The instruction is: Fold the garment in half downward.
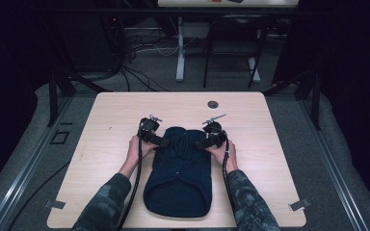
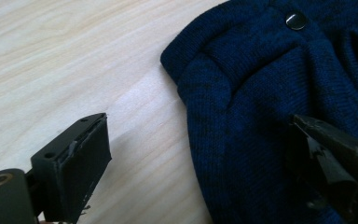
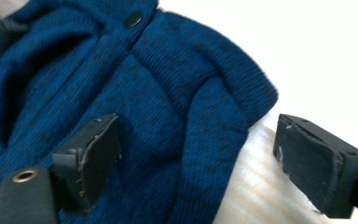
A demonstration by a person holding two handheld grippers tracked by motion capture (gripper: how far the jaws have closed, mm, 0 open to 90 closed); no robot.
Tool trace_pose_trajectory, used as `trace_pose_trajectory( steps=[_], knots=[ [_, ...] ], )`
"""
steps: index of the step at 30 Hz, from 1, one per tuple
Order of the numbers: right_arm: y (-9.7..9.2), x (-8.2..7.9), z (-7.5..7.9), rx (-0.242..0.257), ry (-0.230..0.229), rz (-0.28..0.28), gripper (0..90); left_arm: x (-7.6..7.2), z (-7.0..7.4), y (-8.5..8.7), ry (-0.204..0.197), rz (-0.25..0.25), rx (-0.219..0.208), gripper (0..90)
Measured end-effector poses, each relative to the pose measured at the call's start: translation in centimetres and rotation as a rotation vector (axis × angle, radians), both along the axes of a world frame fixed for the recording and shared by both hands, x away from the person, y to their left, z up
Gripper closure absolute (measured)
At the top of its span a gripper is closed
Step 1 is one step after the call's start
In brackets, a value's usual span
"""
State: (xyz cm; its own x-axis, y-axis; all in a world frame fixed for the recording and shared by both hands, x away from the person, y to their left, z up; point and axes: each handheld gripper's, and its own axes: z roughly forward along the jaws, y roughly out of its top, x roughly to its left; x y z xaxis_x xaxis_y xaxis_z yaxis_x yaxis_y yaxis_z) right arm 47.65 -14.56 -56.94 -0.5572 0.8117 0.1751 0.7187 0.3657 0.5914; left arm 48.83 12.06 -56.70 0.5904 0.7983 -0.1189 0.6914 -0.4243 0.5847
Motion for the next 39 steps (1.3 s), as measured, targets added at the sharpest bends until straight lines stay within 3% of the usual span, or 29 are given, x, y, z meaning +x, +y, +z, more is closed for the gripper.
trace_pose_trajectory(
  steps=[3, 7, 12, 18, 20, 24, 30, 35, 39],
  knots=[
    [-0.2, 0.3, 0.0, 0.021, -0.001, -0.013, 16.4, 0.0, -0.3, -0.2, 0.001, -0.004, 0.009, 13.1],
    [0.1, 0.2, 0.0, 0.01, -0.01, -0.015, 24.8, -0.4, -0.3, -0.9, -0.033, -0.023, 0.055, 18.1],
    [0.8, -0.1, 0.1, -0.028, -0.031, 0.0, 35.2, -1.2, -0.1, -1.3, -0.053, -0.04, 0.063, 32.1],
    [1.1, -0.3, 0.1, -0.049, -0.058, 0.023, 45.4, -1.5, 0.0, -1.3, -0.06, -0.051, 0.053, 45.3],
    [1.2, -0.5, 0.1, -0.063, -0.066, 0.038, 52.4, -1.6, 0.0, -1.2, -0.064, -0.051, 0.041, 51.4],
    [1.1, -0.7, 0.1, -0.047, -0.071, 0.049, 61.2, -1.5, -0.1, -0.8, -0.061, -0.04, 0.015, 61.9],
    [1.2, -0.7, 0.0, -0.041, -0.068, 0.059, 67.1, -1.4, -0.1, -0.6, -0.047, -0.051, -0.011, 76.5],
    [1.4, -0.8, 0.1, -0.046, -0.075, 0.063, 70.9, -1.5, -0.1, -0.7, -0.054, -0.064, -0.015, 82.1],
    [1.4, -1.1, 0.2, -0.06, -0.1, 0.079, 72.4, -2.1, 0.0, -1.2, -0.112, -0.085, 0.043, 83.5]
  ],
)
